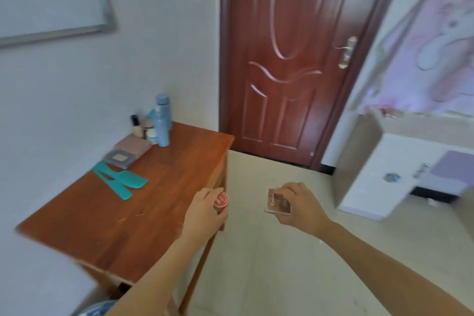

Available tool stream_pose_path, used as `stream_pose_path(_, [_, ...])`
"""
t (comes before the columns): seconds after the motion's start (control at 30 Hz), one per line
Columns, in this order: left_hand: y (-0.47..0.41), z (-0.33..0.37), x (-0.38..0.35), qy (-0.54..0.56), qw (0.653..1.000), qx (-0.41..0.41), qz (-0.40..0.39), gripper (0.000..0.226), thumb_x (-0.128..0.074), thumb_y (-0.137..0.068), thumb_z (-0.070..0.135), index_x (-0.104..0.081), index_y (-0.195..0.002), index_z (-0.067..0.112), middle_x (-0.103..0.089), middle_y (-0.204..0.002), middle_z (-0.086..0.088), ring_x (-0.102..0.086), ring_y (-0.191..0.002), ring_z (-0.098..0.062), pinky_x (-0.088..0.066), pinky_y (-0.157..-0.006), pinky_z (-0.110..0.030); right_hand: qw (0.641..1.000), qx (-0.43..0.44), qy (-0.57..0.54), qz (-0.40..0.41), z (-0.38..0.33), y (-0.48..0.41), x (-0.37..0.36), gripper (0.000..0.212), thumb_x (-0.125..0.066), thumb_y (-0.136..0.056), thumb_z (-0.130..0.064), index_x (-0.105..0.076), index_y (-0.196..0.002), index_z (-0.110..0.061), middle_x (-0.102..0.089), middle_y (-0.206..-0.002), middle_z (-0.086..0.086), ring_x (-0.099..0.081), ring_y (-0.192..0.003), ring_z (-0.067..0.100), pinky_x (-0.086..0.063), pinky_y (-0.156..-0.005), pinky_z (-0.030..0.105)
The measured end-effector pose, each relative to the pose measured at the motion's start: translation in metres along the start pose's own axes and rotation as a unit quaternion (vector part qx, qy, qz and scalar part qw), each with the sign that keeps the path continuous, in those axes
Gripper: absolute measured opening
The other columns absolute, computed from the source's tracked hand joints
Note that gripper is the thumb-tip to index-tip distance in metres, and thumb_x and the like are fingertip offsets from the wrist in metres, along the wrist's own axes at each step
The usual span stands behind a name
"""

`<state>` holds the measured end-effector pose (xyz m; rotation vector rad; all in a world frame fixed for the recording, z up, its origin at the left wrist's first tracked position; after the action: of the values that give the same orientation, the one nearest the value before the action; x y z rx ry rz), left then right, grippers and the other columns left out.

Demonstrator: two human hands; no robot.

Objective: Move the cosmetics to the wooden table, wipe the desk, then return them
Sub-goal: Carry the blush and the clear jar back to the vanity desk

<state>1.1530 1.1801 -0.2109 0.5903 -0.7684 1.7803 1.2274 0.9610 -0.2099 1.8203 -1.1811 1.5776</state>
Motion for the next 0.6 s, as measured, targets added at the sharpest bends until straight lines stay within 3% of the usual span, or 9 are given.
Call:
stream_pose_path(0.07, [0.007, 0.047, -0.036, 0.004, 0.999, -0.034, -0.021, 0.045, -0.063, -0.081, 0.018, -0.053, -0.124, 0.009, -0.053, -0.121, -0.003, -0.048, -0.114, -0.016, -0.023, -0.085, -0.006, 0.999, -0.038, 0.001, 0.024, 0.045, 0.049, 0.02, 0.053, -0.074, -0.067, -0.028, -0.06, -0.116, -0.016, -0.057, -0.115, 0.008, -0.051, -0.104, 0.03, -0.043, -0.088, 0.038])
stream_pose_path(0.27, [0.054, 0.185, -0.163, 0.05, 0.99, -0.09, -0.098, 0.045, -0.066, -0.079, 0.015, -0.055, -0.122, 0.008, -0.056, -0.117, -0.006, -0.052, -0.108, -0.019, -0.032, -0.087, -0.014, 0.983, -0.113, 0.034, 0.14, 0.17, 0.219, 0.093, 0.061, -0.085, -0.042, -0.024, -0.062, -0.098, -0.019, -0.065, -0.085, 0.005, -0.06, -0.07, 0.029, -0.055, -0.056, 0.037])
stream_pose_path(0.43, [0.089, 0.285, -0.235, 0.098, 0.978, -0.118, -0.138, 0.042, -0.069, -0.076, 0.009, -0.059, -0.117, 0.005, -0.058, -0.112, -0.011, -0.055, -0.103, -0.025, -0.041, -0.088, -0.027, 0.964, -0.215, 0.056, 0.145, 0.244, 0.33, 0.142, 0.057, -0.086, -0.046, -0.02, -0.067, -0.099, -0.012, -0.065, -0.093, 0.01, -0.06, -0.08, 0.034, -0.053, -0.064, 0.04])
stream_pose_path(0.6, [0.104, 0.357, -0.274, 0.123, 0.968, -0.158, -0.154, 0.041, -0.068, -0.077, 0.012, -0.059, -0.117, 0.009, -0.056, -0.109, -0.006, -0.055, -0.1, -0.023, -0.041, -0.085, -0.025, 0.953, -0.248, 0.096, 0.146, 0.291, 0.384, 0.175, 0.055, -0.084, -0.05, -0.021, -0.066, -0.102, -0.011, -0.064, -0.098, 0.012, -0.06, -0.085, 0.034, -0.05, -0.067, 0.038])
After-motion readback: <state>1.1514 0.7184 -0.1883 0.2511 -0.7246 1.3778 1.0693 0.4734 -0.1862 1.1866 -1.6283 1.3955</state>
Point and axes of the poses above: each hand's wrist, its own y-axis away from the middle knuckle, its own x-axis out of the back of the hand, z = x × y, the point moved 4 cm from there along -y, towards the middle knuckle
